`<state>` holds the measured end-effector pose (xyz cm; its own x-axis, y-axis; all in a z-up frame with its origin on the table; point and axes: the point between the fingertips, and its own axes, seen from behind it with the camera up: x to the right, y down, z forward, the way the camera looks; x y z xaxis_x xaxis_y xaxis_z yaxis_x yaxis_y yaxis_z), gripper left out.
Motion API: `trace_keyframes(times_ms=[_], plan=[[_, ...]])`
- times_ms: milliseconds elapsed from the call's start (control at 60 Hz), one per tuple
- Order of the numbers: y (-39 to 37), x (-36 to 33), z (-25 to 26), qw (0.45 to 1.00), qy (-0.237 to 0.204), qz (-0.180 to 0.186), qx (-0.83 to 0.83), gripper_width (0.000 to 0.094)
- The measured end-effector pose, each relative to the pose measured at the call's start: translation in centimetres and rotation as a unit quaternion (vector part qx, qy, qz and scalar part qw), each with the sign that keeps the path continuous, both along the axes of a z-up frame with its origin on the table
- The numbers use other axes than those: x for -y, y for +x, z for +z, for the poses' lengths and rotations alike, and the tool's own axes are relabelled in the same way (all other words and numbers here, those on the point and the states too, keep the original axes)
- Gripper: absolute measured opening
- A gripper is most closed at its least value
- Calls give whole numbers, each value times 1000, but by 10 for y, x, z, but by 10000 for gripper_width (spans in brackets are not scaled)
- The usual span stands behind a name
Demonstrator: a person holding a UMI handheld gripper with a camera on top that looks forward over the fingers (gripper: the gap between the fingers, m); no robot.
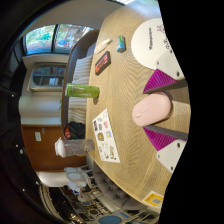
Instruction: Arrange mouse
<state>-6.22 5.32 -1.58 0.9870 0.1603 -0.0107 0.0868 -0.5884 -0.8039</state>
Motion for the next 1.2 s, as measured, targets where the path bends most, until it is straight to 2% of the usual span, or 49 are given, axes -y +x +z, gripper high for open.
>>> trace_keyframes(times_ms=[100, 217, 400, 450, 533, 600, 667, 733, 783, 883, 917, 1033, 1050, 1083, 1150, 1200], plan=[[0, 2, -2, 1000, -18, -8, -2, 518], [-1, 4, -1, 999, -29, 1, 20, 427], [-6, 13, 7, 999, -33, 10, -1, 385], [-1, 10, 35, 1000, -7, 7, 1, 387], [17, -4, 119, 997, 75, -2, -8, 387], [59, -16, 179, 991, 130, -40, -2, 386], [112, -21, 202, 984, 156, -83, 0, 385], [163, -7, 184, 983, 141, -115, 0, 383], [189, -8, 141, 986, 101, -131, 14, 383], [209, 18, 62, 991, 21, -132, 18, 384], [211, 26, 33, 991, 6, -133, 11, 390], [220, 38, 6, 989, -32, -140, 19, 431], [221, 42, 3, 989, -37, -139, 21, 454], [221, 38, 7, 990, -20, -139, 19, 486], [221, 40, 4, 989, -42, -137, 24, 540], [221, 49, 4, 987, -71, -143, 21, 623]])
